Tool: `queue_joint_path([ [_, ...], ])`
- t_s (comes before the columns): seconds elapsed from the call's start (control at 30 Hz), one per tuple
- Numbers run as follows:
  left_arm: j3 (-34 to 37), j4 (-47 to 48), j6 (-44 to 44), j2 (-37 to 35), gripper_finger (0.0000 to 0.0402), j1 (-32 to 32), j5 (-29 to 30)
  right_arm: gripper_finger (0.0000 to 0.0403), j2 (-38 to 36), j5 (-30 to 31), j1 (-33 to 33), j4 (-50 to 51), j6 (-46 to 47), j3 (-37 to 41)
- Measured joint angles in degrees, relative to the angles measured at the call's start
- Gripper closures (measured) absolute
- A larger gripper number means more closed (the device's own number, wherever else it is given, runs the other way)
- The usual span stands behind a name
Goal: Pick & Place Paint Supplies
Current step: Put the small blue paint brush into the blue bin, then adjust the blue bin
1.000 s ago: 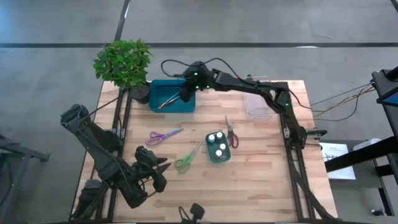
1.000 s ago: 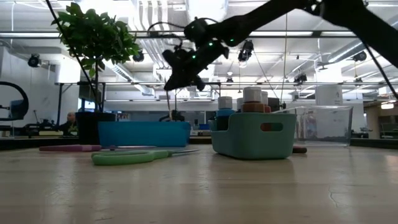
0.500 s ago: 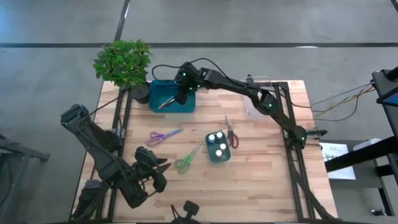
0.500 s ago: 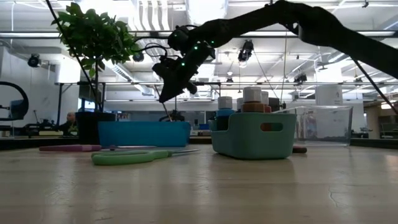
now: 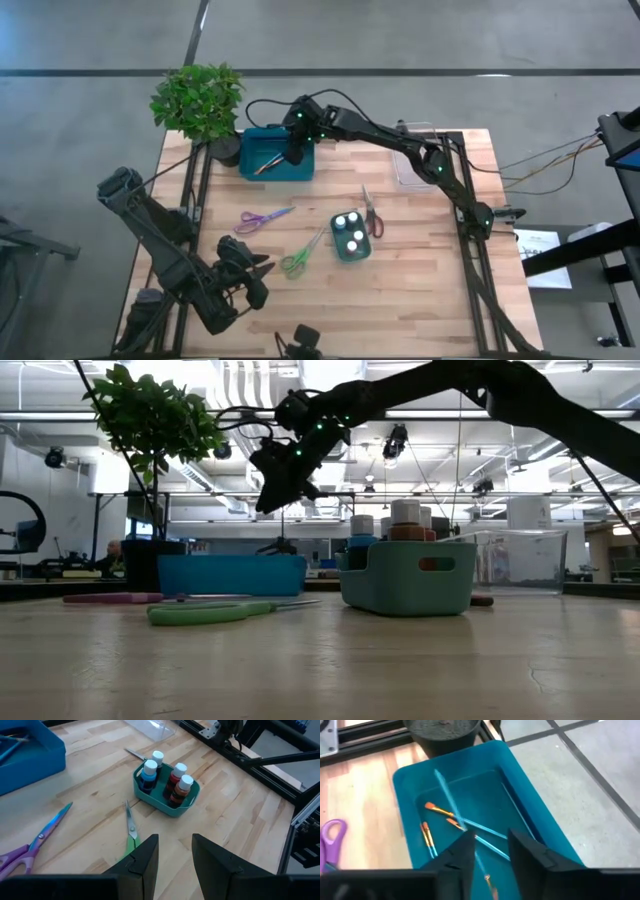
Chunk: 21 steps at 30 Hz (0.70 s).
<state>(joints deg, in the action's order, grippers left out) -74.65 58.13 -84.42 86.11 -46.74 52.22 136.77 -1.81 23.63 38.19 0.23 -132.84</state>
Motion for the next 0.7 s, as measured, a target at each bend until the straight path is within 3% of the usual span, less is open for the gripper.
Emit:
queue_joint_path([
  [0.27, 0.00, -0.44, 0.04, 0.00, 0.0275, 0.00, -0.01, 0.0200, -2.47, 0.44, -0.38, 0.07, 0.02, 0.07],
  [0.5, 0.00, -0.46, 1.09, 0.00, 0.0275, -0.04, -0.40, 0.0194, -10.18, 5.17, -1.29, 3.99, 3.55, 1.28],
  [0.7, 0.00, -0.43, 2.14, 0.02, 0.0275, -0.05, -1.76, 0.0202, -21.66, 10.35, -6.55, 6.55, 11.54, 11.62],
])
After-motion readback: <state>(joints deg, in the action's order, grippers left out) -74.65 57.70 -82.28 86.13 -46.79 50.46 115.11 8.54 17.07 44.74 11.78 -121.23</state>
